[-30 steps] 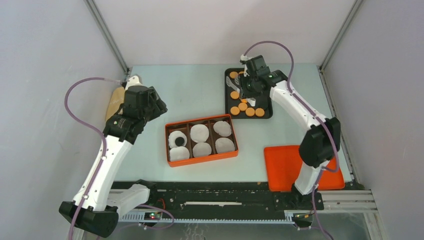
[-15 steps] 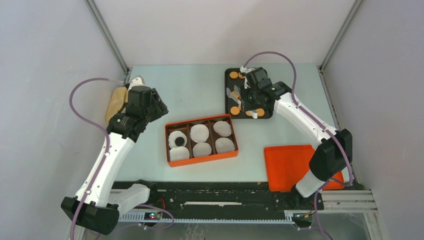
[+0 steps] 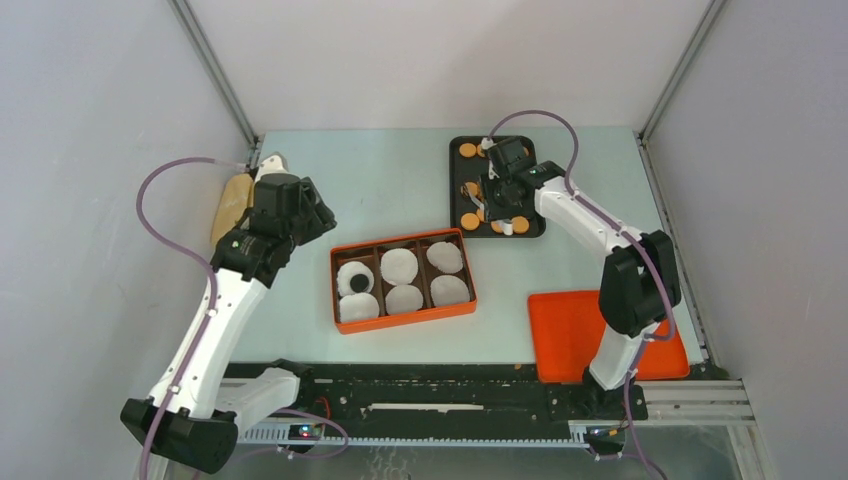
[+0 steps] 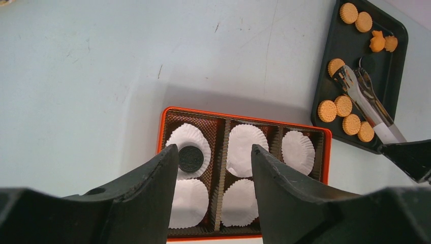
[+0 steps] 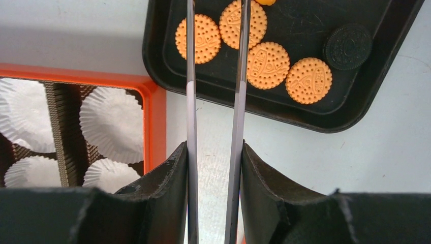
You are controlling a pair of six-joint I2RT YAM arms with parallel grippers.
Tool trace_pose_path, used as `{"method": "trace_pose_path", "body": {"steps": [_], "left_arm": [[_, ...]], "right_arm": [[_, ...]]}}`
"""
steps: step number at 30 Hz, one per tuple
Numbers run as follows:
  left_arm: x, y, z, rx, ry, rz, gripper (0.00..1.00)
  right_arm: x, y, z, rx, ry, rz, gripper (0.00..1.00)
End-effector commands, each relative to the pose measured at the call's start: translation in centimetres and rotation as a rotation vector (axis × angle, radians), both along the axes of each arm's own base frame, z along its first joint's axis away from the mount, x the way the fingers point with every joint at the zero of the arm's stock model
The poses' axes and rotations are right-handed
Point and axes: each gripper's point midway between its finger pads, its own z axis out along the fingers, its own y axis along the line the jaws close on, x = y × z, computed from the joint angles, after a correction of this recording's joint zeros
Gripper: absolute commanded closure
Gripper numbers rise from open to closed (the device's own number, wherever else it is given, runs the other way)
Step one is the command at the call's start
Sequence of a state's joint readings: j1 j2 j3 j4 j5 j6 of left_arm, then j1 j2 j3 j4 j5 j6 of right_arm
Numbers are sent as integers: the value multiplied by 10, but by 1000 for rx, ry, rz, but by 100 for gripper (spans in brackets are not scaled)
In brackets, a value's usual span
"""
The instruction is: Pack the cookies
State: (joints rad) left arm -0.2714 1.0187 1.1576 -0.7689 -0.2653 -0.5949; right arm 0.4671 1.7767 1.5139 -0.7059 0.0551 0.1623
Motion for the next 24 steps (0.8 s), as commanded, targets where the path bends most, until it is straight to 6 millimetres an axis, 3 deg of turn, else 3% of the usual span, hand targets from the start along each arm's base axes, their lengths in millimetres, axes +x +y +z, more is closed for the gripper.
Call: {"method": "trace_pose_path", "body": {"steps": [1, 24], "left_arm": [[-3, 4, -1, -5, -11, 12, 40], [-4, 1, -7, -29, -4, -5, 37]], "right_arm": [[25, 3, 19, 20, -92, -35, 62], [48, 11, -11, 75, 20, -48, 52]]}}
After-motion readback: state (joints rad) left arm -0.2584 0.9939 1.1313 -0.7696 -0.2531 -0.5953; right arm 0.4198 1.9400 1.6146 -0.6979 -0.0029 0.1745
